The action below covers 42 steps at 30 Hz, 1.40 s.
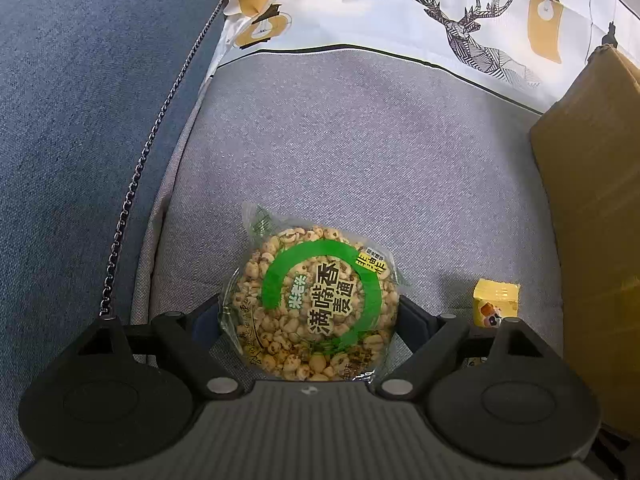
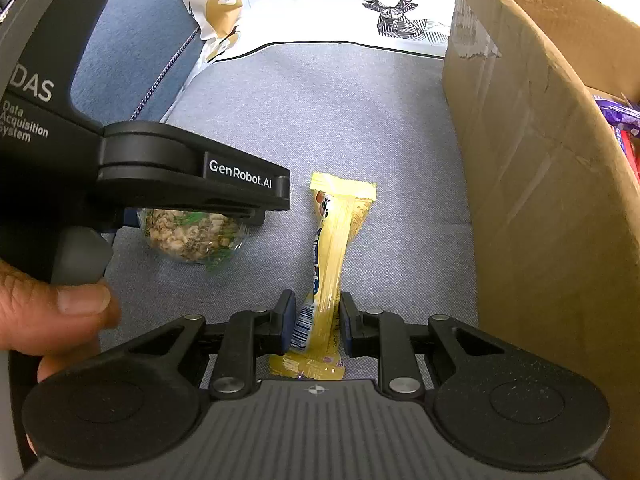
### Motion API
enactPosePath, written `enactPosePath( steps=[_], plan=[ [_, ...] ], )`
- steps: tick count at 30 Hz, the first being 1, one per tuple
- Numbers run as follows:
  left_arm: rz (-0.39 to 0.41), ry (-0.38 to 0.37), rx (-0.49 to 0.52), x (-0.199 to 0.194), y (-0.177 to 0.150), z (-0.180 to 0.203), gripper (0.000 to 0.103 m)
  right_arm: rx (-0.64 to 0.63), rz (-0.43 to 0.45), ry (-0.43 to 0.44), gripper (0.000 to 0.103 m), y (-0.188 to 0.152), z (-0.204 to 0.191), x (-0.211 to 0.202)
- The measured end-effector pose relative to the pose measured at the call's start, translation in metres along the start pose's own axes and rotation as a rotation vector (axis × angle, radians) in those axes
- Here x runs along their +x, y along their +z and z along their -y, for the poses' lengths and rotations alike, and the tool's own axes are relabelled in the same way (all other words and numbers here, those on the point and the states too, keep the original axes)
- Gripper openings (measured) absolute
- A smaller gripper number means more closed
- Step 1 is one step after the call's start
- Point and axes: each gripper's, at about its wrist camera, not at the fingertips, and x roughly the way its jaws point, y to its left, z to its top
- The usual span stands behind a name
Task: Organize snacks
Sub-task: 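Hold the yellow bar in the right gripper and the rice cake in the left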
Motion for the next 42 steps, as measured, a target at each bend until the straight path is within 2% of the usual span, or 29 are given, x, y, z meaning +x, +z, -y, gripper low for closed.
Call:
enactPosePath(
  steps=[26, 30, 36, 42],
  plan=[
    [0.007, 0.006, 0.008, 0.002, 0.002, 0.000, 0.093, -0.013, 0.006, -0.002, 0.024, 0.001, -0.001, -0.001],
    [0.008, 0.005, 0.008, 0.002, 0.002, 0.000, 0.090, -0.019, 0.011, -0.004, 0.024, 0.000, -0.001, -0.001],
    [0.028, 0.009, 0.021, -0.004, -0.002, 0.001, 0.087, -0.055, 0.034, -0.016, 0.024, -0.005, -0.007, -0.003],
    [0.109, -0.027, -0.033, -0.039, -0.022, -0.008, 0.087, -0.052, 0.089, 0.020, 0.024, -0.012, -0.004, -0.015]
  ],
)
